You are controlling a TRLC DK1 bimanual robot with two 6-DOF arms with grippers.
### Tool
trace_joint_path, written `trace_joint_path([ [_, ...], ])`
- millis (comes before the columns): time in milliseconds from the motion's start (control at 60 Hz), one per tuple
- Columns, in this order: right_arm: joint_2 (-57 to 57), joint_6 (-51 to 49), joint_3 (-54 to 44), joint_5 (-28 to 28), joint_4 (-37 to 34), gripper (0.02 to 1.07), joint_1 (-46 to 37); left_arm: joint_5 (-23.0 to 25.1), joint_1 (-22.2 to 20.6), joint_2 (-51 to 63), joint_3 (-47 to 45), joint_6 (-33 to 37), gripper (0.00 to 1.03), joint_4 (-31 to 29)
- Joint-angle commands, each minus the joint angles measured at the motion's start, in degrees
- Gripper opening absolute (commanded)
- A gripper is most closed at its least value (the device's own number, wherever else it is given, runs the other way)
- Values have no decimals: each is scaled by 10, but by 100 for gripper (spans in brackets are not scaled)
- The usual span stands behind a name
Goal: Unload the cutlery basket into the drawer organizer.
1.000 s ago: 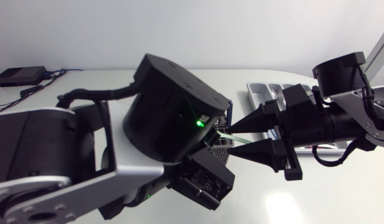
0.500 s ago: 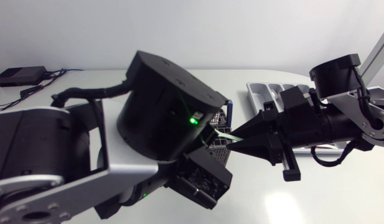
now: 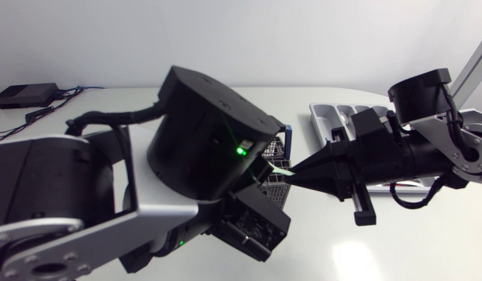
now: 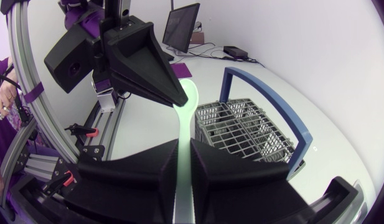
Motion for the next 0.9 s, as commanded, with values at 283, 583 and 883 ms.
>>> trace_joint_path([
  [283, 21, -13, -12, -5, 9, 9, -3, 26, 44, 6, -20, 1, 56, 20],
  [583, 24, -21, -22, -5, 16, 9, -21, 46, 70, 11, -16, -32, 93, 12],
  [883, 42, -110, -18, -6, -40, 9, -95, 89, 117, 41, 75, -137, 98, -121],
])
